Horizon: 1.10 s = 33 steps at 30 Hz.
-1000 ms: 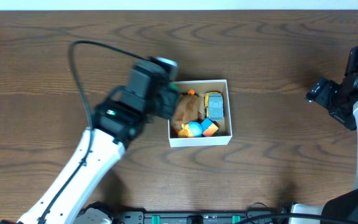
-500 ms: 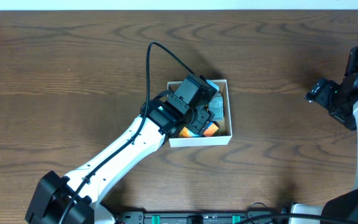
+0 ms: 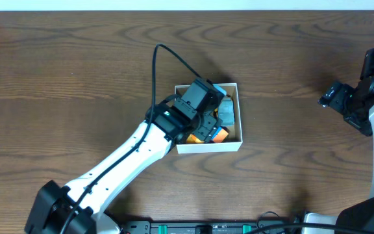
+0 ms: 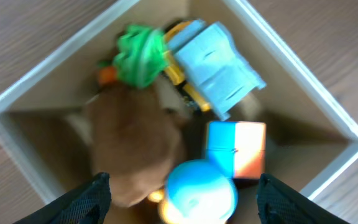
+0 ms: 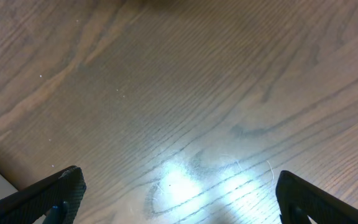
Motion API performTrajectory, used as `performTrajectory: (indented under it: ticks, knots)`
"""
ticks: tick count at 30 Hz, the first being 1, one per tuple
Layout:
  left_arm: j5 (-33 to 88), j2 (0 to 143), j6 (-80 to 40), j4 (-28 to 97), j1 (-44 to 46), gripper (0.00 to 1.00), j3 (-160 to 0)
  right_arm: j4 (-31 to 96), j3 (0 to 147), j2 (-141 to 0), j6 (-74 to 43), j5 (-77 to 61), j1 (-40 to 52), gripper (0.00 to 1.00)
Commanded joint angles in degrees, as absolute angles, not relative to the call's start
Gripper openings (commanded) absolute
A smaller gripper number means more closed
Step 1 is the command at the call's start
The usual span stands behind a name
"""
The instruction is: Pack container
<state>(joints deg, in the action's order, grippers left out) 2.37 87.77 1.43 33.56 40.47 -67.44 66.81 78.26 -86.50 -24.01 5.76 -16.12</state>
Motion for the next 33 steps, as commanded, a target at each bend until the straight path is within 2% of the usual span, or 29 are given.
performTrajectory:
  ticks: [1, 8, 9, 10, 15, 19, 25, 33]
  knots:
    - [-3.16, 82.67, -1.50, 35.73, 37.67, 0.79, -67.96, 66.59, 78.19, -85.91, -21.93, 4.78, -15.99, 0.99]
    - [-4.78, 73.14, -9.10, 39.77, 23.24, 0.82, -67.94, 62.15, 78.39, -84.84, -14.52, 1.89, -9.45, 0.99]
    - [-4.78, 72.14, -9.17, 39.86, 21.02, 0.87, -67.94, 61.10, 78.41, -84.60, -13.54, 2.02, -7.29, 0.99]
    - [-4.78, 71.22, -9.17, 39.90, 18.55, 1.00, -67.94, 60.07, 78.43, -84.49, -12.88, 2.28, -5.37, 0.99]
    - [-4.78, 69.45, -9.13, 39.88, 10.50, 0.98, -67.94, 51.92, 78.41, -84.44, -12.56, 7.05, 4.54, 0.99]
    - [-4.80, 69.65, -9.08, 39.94, 8.51, 0.98, -67.94, 45.50, 78.41, -84.42, -12.45, 10.09, 7.97, 0.99]
    - [-5.15, 68.69, -9.13, 42.02, 7.22, 0.98, -67.94, 47.11, 78.41, -82.91, -10.17, 10.11, 8.21, 0.99]
    - [-4.91, 55.88, -9.08, 43.24, 7.25, 0.98, -62.54, 49.84, 74.46, -68.64, -14.55, 10.13, 8.23, 0.99]
